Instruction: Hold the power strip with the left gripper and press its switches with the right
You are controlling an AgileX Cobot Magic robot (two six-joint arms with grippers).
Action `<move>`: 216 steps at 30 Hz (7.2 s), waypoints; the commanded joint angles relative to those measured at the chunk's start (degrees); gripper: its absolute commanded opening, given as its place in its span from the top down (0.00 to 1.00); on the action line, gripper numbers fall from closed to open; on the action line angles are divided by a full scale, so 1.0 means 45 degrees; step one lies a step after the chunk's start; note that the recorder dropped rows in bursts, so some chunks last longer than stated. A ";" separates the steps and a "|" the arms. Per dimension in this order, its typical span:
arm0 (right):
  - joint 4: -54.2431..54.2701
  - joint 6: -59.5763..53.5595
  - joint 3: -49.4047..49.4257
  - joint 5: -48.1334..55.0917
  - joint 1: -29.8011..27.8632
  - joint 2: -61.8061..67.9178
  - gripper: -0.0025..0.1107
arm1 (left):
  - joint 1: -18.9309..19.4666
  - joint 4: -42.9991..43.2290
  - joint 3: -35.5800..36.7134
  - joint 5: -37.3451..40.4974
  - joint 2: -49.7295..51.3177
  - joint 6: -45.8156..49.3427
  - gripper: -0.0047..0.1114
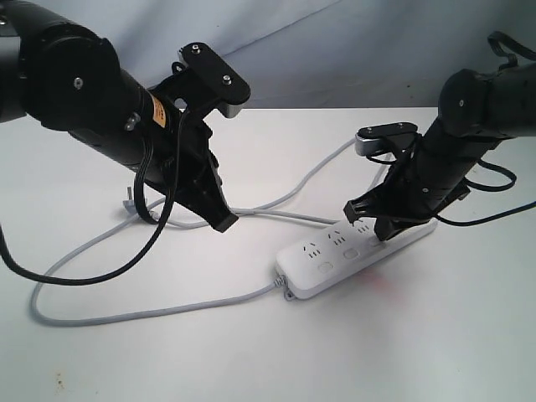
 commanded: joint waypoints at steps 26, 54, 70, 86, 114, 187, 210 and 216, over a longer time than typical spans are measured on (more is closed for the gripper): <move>0.0277 -0.0132 0.0036 -0.0227 0.0034 0.0876 0.98 | 0.0048 -0.0098 0.0081 -0.0239 -0.0127 -0.0173 0.96; -0.0603 0.0657 0.0687 -0.0677 0.0921 0.2193 0.98 | 0.0048 -0.0098 0.0081 -0.0239 -0.0127 -0.0173 0.96; -0.0575 0.0912 0.0628 -0.0434 0.0921 -0.2401 0.98 | 0.0048 -0.0098 0.0081 -0.0237 -0.0127 -0.0173 0.96; -0.0826 0.1307 0.1093 -0.1505 0.0849 -0.5641 0.98 | 0.0074 -0.0727 0.0170 -0.1154 -0.0394 -0.0250 0.96; -0.1241 0.2706 0.8726 -0.7964 -0.0623 -1.4343 0.98 | 0.4363 -0.1142 0.8201 -0.9965 -0.9260 -0.3971 0.96; -0.1139 0.1949 1.4252 -1.0018 -0.0623 -2.0451 0.98 | 0.4363 -0.1046 1.5311 -1.6447 -1.2859 -0.4189 0.96; -0.1139 0.1949 1.4252 -1.0043 -0.0623 -2.0451 0.98 | 0.7829 -0.1933 1.5311 -0.8680 -1.9947 -0.2397 0.96; -0.1139 0.1949 1.4252 -1.0043 -0.0623 -2.0451 0.98 | 0.7860 -0.1609 1.5311 -0.7788 -2.0858 -0.2124 0.96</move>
